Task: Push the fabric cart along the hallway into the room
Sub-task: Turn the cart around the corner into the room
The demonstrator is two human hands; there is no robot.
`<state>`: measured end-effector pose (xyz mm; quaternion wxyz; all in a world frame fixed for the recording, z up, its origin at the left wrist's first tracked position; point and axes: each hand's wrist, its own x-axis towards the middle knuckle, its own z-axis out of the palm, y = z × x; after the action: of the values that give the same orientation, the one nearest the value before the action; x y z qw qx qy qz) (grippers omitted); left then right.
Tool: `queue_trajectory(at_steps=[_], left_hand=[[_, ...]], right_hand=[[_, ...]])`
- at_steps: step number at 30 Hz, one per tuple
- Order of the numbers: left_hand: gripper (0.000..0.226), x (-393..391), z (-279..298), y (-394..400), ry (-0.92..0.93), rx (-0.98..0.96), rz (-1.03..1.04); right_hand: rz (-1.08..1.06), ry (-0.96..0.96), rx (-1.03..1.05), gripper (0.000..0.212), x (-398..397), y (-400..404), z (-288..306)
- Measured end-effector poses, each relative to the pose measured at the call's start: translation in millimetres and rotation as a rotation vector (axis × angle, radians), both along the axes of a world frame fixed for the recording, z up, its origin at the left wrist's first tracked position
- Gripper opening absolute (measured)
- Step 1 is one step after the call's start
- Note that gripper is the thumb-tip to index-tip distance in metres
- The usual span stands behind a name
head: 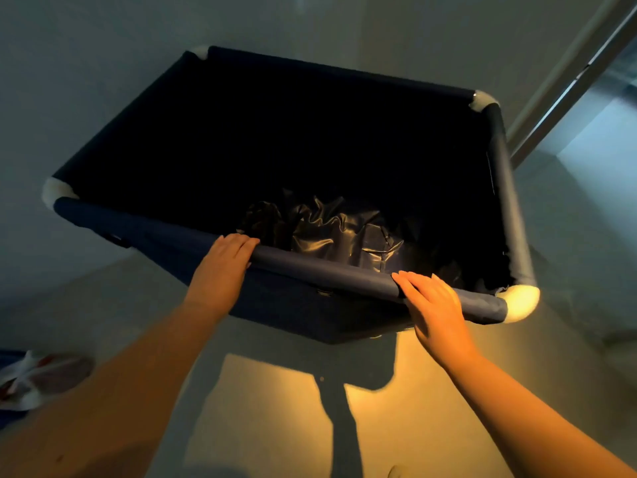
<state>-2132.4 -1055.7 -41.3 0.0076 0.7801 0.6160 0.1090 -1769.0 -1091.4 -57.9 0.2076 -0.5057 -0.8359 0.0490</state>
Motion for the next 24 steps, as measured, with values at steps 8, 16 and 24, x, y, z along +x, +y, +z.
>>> queue_trajectory(at_steps=[8, 16, 24], left_hand=[[0.042, 18.9, -7.3, -59.0, -0.011, 0.042, 0.141], [0.041, 75.3, -13.9, -121.9, -0.009, 0.078, 0.33], [0.042, 150.8, -6.2, -169.6, -0.009, 0.023, 0.48]], right_hand=[[0.174, -0.051, -0.037, 0.06, 26.4, 8.7, -0.3], [0.382, -0.055, -0.07, 0.075, 73.2, 26.8, -2.2], [0.601, -0.096, -0.079, 0.079, 122.7, 57.0, -0.1]])
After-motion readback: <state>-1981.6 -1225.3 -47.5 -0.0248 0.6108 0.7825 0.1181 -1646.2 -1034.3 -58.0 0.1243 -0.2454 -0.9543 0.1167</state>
